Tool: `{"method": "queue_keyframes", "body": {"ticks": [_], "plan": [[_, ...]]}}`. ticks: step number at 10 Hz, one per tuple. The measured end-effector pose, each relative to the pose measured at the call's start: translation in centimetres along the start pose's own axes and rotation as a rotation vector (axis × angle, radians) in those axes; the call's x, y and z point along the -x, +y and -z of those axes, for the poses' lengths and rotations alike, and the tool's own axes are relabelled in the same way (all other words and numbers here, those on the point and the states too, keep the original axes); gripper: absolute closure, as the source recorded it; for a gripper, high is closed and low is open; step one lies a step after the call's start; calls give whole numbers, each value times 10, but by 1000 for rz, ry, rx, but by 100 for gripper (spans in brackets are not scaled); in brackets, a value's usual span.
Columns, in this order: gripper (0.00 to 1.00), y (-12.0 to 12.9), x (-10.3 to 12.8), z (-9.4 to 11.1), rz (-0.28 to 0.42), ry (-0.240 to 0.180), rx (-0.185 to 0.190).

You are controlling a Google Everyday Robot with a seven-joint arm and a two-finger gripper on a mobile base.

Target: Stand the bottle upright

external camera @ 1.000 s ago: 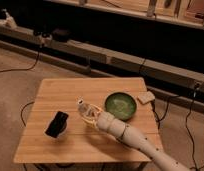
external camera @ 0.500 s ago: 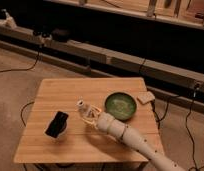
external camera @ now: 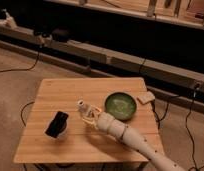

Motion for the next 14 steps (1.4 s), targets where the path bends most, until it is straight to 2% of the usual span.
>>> {"method": "queue_keyframes", "body": {"ticks": [5, 7, 9, 14], "plan": [[100, 0, 14, 0, -2, -1, 3], [100, -4, 34, -1, -2, -2, 2], [100, -5, 44, 0, 2, 1, 6], [100, -6, 46, 0, 0, -1, 4]]}}
